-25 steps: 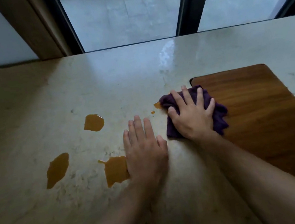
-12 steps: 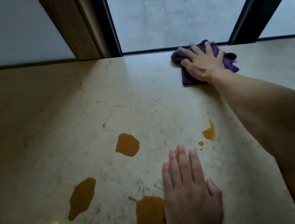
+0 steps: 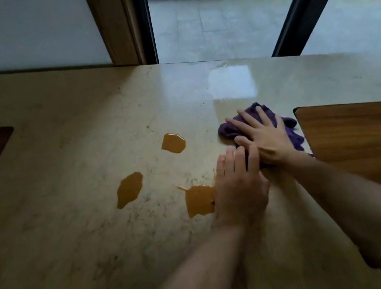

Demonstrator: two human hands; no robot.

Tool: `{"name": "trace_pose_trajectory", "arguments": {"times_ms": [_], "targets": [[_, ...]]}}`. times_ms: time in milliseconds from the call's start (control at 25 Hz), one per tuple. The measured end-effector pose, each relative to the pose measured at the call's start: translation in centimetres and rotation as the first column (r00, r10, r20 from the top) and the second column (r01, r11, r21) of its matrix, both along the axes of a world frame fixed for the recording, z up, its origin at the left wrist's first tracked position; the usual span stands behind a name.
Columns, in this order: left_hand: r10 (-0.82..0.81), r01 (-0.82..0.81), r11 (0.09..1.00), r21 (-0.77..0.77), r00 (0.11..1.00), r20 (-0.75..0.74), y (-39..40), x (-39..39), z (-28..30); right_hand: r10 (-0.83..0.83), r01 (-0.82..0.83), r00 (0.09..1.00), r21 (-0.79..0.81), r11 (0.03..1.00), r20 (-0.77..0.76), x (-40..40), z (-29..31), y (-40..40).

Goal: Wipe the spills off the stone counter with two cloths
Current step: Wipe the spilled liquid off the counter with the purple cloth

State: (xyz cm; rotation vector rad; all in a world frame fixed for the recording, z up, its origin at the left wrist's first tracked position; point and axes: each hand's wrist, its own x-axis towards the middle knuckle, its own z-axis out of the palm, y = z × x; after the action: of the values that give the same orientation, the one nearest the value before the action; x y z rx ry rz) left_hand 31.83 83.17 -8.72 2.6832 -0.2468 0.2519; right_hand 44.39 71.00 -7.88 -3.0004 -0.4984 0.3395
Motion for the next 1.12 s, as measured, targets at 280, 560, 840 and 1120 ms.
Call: {"name": "trace_pose_trajectory", "arguments": {"times_ms": [280,560,840,1120], "targets": [[0.1,-0.113,0.988,0.106,0.988,0.119,22.0,-8.4,-0.4,-0.176,0.176,0.984,-0.006,0.984,0.028,-20.8,-0.2,1.4],[0.242,-0.185,0.949,0.253,0.946,-0.215,30.8,-8.1,-1.2,-0.432,0.425,0.898,-0.085,0.901,-0.086,-38.8,0.3,5.8],[0.199,-0.117,0.935,0.334,0.954,-0.224,32.3,-2.6,-1.3,-0.605,0.574,0.78,-0.201,0.794,-0.163,-40.2,1.8,10.3],[0.23,-0.142,0.923,0.357,0.949,-0.217,32.2,-2.6,-1.0,-0.702,0.701,0.708,-0.039,0.712,-0.077,-24.8,0.4,10.1]]}}
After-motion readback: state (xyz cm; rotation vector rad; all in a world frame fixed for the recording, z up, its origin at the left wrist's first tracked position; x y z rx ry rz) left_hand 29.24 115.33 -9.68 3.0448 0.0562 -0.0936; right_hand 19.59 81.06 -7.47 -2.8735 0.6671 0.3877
